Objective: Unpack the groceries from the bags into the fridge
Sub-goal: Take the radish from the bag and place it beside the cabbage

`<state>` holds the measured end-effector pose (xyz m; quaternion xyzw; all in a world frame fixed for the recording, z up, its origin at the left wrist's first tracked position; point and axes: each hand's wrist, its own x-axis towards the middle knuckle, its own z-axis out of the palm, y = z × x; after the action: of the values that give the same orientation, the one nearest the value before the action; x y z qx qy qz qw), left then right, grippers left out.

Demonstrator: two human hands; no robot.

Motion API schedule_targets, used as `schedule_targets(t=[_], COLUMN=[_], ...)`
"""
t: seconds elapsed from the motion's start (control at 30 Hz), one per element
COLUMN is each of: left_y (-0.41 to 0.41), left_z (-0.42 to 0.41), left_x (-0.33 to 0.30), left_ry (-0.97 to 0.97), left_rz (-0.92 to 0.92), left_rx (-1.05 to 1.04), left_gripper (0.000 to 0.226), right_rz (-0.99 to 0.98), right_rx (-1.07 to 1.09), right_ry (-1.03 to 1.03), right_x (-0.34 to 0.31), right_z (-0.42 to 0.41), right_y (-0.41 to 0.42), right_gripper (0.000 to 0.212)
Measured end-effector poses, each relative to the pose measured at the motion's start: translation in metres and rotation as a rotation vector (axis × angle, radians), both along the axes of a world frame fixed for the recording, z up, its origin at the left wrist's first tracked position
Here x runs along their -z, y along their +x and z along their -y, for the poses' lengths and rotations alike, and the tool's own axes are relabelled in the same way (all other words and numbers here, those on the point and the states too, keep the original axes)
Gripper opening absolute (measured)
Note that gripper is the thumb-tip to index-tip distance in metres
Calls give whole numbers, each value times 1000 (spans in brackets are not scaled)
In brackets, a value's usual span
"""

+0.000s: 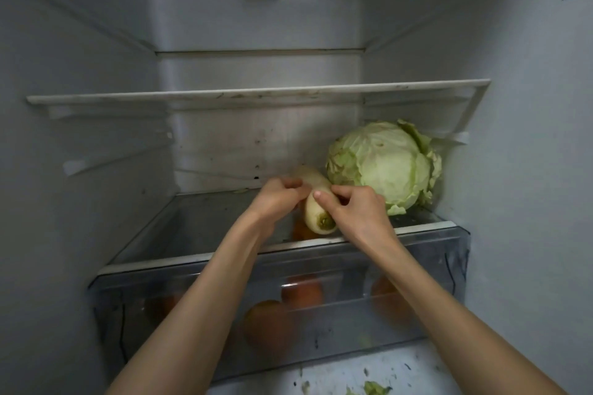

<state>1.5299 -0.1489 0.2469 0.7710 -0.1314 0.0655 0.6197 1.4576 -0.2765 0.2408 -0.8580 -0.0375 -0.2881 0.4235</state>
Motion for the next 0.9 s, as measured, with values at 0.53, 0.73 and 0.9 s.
schedule_targets(t=[0.53, 0.73, 0.9], left_y=[-59, -131, -221], left_z=[7, -5, -12], left_x=[-6, 8, 57], left_ry=[253, 694, 954], left_rz=[112, 487, 559], left_rx=[-74, -318, -513], left_gripper=[30, 44, 56], right_rz=[56, 133, 103], right_rx=[-52, -53, -168], right_ry=[-267, -416, -505], right_x=[-1, 13, 57], right_z=[10, 31, 26], right_y=[-14, -61, -124], right_gripper=[37, 44, 53])
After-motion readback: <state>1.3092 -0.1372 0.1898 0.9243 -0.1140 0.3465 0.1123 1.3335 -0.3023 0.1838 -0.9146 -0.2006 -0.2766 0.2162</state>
